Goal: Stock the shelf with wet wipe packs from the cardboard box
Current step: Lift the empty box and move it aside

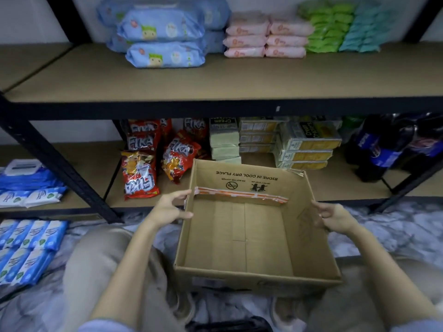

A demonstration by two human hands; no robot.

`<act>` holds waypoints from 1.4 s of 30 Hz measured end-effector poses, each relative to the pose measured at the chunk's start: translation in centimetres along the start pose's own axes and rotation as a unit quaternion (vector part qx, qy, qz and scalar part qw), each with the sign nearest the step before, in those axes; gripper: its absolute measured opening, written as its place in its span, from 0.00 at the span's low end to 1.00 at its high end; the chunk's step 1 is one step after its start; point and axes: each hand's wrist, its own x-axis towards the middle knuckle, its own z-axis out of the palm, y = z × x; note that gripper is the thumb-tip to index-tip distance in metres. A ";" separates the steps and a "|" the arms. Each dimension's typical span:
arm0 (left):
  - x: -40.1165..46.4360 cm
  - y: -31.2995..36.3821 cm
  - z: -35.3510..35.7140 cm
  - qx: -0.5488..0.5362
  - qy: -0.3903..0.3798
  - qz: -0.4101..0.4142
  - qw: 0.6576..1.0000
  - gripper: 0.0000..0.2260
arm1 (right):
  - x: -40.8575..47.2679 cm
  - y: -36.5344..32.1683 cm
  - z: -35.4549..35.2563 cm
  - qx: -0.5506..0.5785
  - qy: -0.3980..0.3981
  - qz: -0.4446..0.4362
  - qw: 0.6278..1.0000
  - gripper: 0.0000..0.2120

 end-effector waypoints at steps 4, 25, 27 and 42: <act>2.5 5.2 1.3 -0.030 -0.002 0.069 0.997 0.32 | -0.6 -0.1 -4.8 0.051 0.068 -0.001 0.996 0.30; 11.2 17.4 26.5 0.010 -0.123 0.169 0.978 0.36 | -4.6 17.4 -19.3 0.098 0.275 0.086 0.953 0.31; 10.7 16.3 28.1 0.046 -0.138 0.158 0.977 0.38 | -5.0 19.0 -18.8 0.114 0.277 0.089 0.950 0.30; 5.3 8.9 32.1 0.031 -0.234 0.031 0.971 0.49 | -2.4 24.9 -16.4 -0.044 0.238 0.080 0.967 0.37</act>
